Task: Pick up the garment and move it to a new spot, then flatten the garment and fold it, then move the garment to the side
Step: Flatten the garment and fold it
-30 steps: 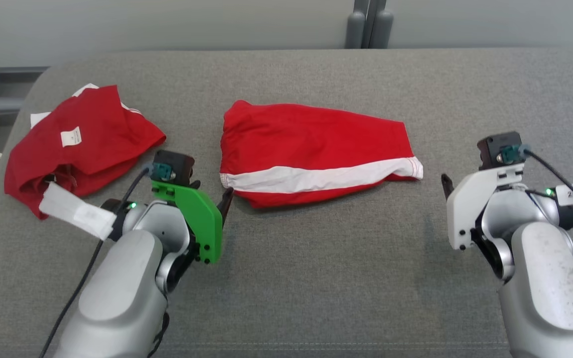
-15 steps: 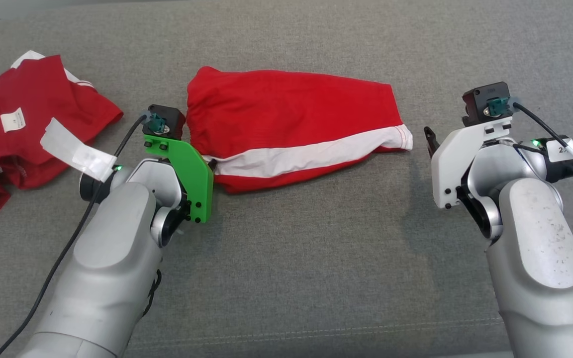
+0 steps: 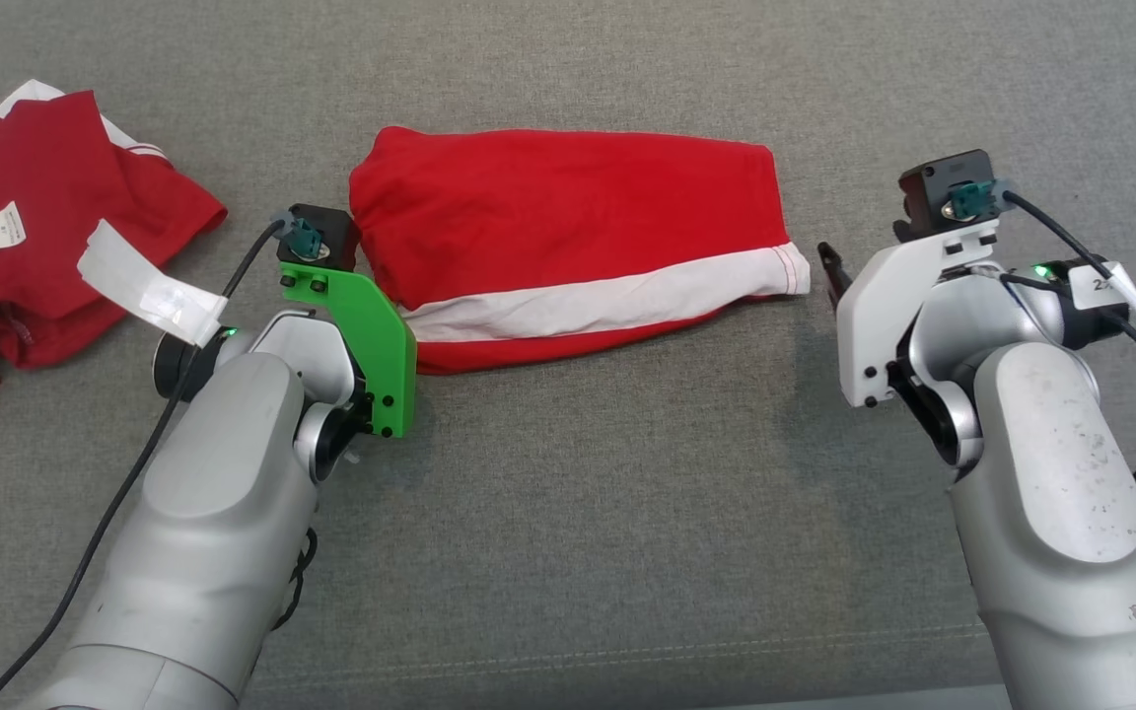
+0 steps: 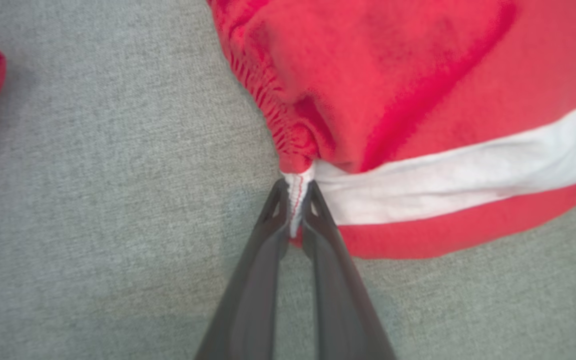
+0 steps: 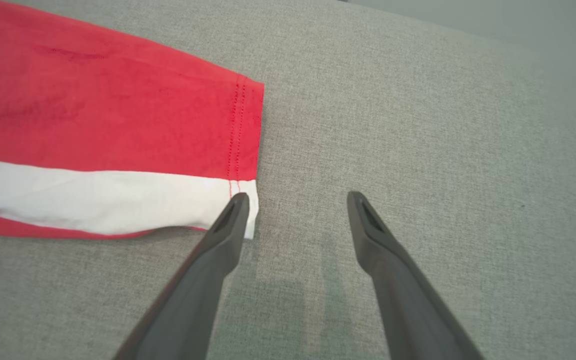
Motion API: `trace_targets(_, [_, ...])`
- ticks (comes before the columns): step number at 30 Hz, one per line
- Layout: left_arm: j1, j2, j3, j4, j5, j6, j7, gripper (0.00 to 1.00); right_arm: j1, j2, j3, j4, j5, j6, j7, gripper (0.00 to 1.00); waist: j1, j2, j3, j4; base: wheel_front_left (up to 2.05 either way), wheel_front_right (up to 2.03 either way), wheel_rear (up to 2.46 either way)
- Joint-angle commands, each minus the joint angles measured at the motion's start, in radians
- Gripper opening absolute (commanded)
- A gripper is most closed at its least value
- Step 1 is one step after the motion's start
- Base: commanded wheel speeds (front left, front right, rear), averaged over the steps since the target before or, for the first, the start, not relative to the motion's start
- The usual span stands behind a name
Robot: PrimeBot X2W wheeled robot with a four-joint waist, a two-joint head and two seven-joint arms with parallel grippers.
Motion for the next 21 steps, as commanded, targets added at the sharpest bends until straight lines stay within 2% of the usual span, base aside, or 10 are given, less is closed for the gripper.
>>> trace_targets(1, [-0.010, -0.004, -0.006, 0.011, -0.004, -0.004, 0.006, 0.00, -0.010, -0.001, 0.024, 0.002, 0.020, 0.000, 0.011, 1.00, -0.0001, -0.0001, 0.003, 0.001, 0.00, 0.00, 0.00])
trace_targets(7, [-0.016, -0.017, -0.011, 0.018, -0.012, -0.008, -0.014, 0.00, 0.001, 0.000, 0.051, 0.014, 0.057, 0.000, 0.043, 1.00, -0.0001, -0.0001, 0.009, 0.006, 0.00, 0.00, 0.00])
trace_targets(13, [-0.029, -0.026, -0.019, 0.028, -0.014, -0.011, -0.030, 0.00, -0.030, 0.000, 0.037, 0.069, 0.075, 0.000, 0.064, 1.00, -0.0001, -0.0001, 0.019, 0.021, 0.00, 0.00, 0.00])
trace_targets(14, [-0.031, -0.027, -0.021, 0.029, -0.015, -0.011, -0.033, 0.00, -0.038, 0.000, 0.035, 0.080, 0.071, 0.000, 0.064, 0.98, -0.0001, -0.0001, 0.022, 0.024, 0.00, 0.00, 0.00])
trace_targets(17, [-0.037, -0.031, -0.024, 0.031, -0.017, -0.012, -0.038, 0.00, -0.052, 0.000, 0.029, 0.102, 0.067, 0.000, 0.058, 1.00, -0.0001, -0.0001, 0.029, 0.030, 0.00, 0.00, 0.00])
trace_targets(19, [-0.040, -0.035, -0.027, 0.034, -0.019, -0.013, -0.042, 0.00, -0.064, 0.000, 0.025, 0.128, 0.068, 0.000, 0.059, 0.98, -0.0001, -0.0001, 0.033, 0.036, 0.00, 0.00, 0.00])
trace_targets(21, [-0.040, -0.038, -0.031, 0.039, -0.022, -0.014, -0.045, 0.00, -0.072, 0.000, 0.021, 0.157, 0.074, 0.000, 0.063, 0.88, -0.0001, -0.0001, 0.033, 0.041, 0.00, 0.00, 0.00])
